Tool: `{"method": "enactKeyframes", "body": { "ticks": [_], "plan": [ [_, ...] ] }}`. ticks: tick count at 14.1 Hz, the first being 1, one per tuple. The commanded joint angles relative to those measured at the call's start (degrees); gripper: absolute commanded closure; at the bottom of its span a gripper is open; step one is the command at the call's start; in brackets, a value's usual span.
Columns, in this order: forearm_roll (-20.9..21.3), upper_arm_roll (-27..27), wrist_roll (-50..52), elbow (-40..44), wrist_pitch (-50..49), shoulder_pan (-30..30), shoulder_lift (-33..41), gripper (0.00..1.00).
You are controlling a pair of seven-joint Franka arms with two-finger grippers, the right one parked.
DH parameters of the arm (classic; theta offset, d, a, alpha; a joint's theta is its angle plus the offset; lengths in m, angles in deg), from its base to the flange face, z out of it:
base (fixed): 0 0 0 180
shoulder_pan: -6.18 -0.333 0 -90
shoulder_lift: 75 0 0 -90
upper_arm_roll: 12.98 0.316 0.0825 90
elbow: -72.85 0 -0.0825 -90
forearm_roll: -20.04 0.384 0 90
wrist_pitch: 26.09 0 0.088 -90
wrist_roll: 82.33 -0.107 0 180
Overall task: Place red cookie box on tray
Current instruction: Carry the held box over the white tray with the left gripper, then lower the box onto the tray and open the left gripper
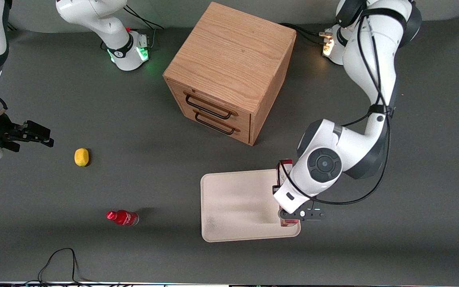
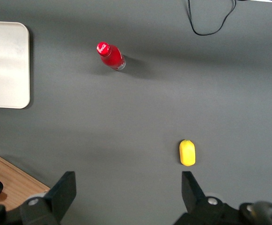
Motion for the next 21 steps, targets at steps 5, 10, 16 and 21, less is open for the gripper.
{"method": "enactKeyframes", "body": {
  "ticks": [5, 10, 16, 21],
  "plan": [
    [1.9, 0.0, -2.0, -0.6, 4.0, -0.4, -3.3, 1.00],
    [2.0, 0.2, -1.4, -1.1, 6.6, -0.2, -5.3, 1.00],
    [3.7, 0.4, -0.4, -1.5, 6.7, 0.0, -5.2, 0.00],
    [3.7, 0.4, 2.2, -0.8, 2.5, -0.2, -2.1, 0.00]
  ]
}}
